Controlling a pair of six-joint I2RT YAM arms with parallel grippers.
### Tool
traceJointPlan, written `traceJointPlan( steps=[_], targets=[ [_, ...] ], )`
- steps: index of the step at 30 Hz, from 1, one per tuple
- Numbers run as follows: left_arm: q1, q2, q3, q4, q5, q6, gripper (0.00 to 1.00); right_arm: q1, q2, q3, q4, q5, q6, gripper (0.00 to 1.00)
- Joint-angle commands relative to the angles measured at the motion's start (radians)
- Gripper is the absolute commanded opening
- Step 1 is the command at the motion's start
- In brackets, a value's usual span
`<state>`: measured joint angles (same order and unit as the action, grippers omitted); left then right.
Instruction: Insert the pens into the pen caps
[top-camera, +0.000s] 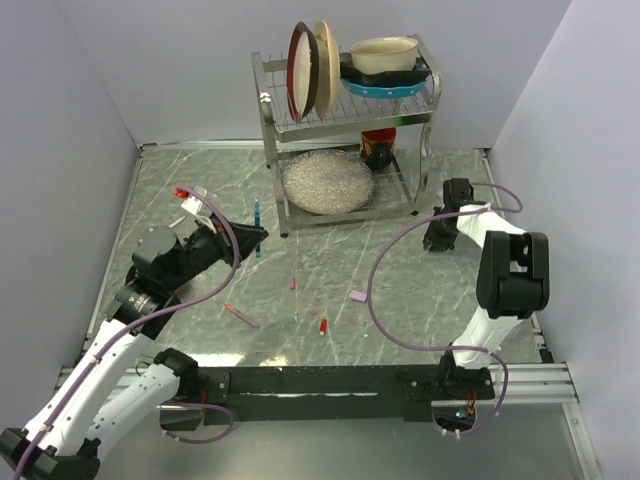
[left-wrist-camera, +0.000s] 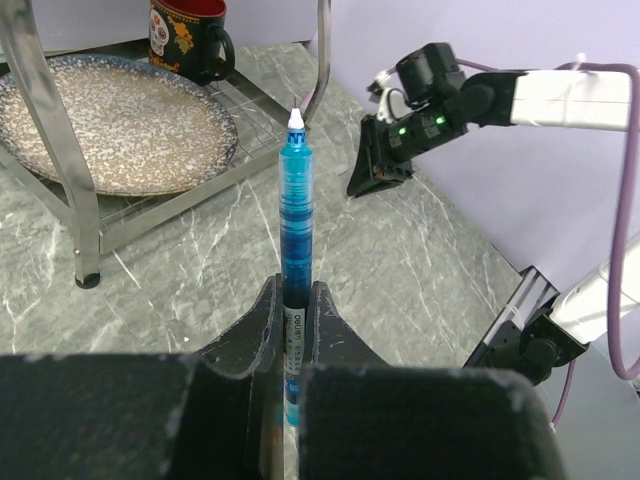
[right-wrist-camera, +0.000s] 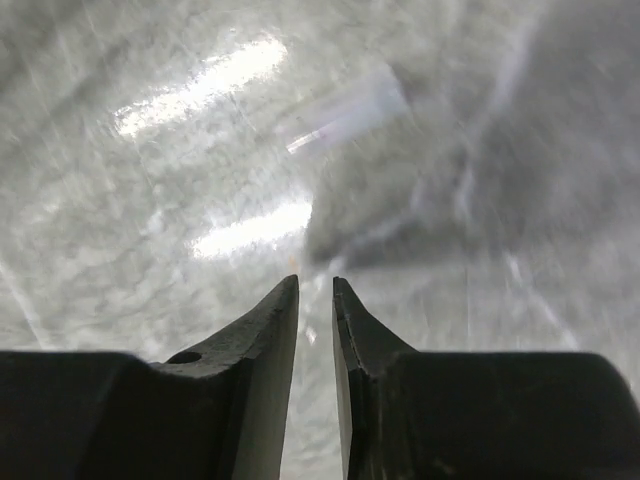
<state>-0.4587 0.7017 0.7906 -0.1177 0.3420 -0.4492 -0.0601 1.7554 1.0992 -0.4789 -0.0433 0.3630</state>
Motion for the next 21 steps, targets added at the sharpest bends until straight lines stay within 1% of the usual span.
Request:
traceJointPlan(
  steps=[1,2,4,5,7,8,9,10,12,13,16,19,21],
  targets=[
    [-0.003,-0.013,0.004,0.035,0.009,0.001,0.01,-0.014,-0.074,0.079,-0.114,0.147,0.258,0.31],
    [-0.003,-0.016,0.004,0.035,0.006,0.001,0.01,-0.02,-0.071,0.088,-0.128,0.148,0.366,0.31],
    [-0.003,-0.018,0.004,0.033,0.003,0.003,0.01,-0.029,-0.062,0.128,-0.185,0.142,0.469,0.31],
    [-0.003,-0.019,0.004,0.032,0.0,0.004,0.01,-0.035,-0.044,0.148,-0.213,0.145,0.567,0.32],
    [-0.003,-0.022,0.002,0.032,-0.003,0.004,0.01,-0.044,-0.019,0.216,-0.286,0.158,0.654,0.34],
    [-0.003,-0.024,0.002,0.032,-0.003,0.004,0.01,-0.046,-0.001,0.234,-0.297,0.166,0.725,0.36],
    [-0.003,-0.022,0.004,0.033,-0.003,0.004,0.01,-0.047,0.006,0.247,-0.3,0.175,0.763,0.41],
    [-0.003,-0.025,0.002,0.033,-0.001,0.003,0.01,-0.05,0.019,0.266,-0.299,0.166,0.816,0.43],
    [-0.005,-0.027,0.002,0.033,-0.003,0.006,0.01,-0.052,0.042,0.293,-0.311,0.16,0.858,0.46],
    [-0.005,-0.028,0.002,0.032,-0.005,0.007,0.01,-0.052,0.074,0.333,-0.349,0.167,0.907,0.47],
    [-0.005,-0.03,0.004,0.029,-0.006,0.009,0.01,-0.06,0.151,0.404,-0.43,0.175,0.985,0.48],
    [-0.005,-0.033,0.004,0.026,-0.009,0.012,0.01,-0.067,0.217,0.453,-0.489,0.178,1.04,0.49],
    [-0.006,-0.033,0.006,0.024,-0.009,0.014,0.01,-0.076,0.23,0.456,-0.501,0.186,1.071,0.5]
  ],
)
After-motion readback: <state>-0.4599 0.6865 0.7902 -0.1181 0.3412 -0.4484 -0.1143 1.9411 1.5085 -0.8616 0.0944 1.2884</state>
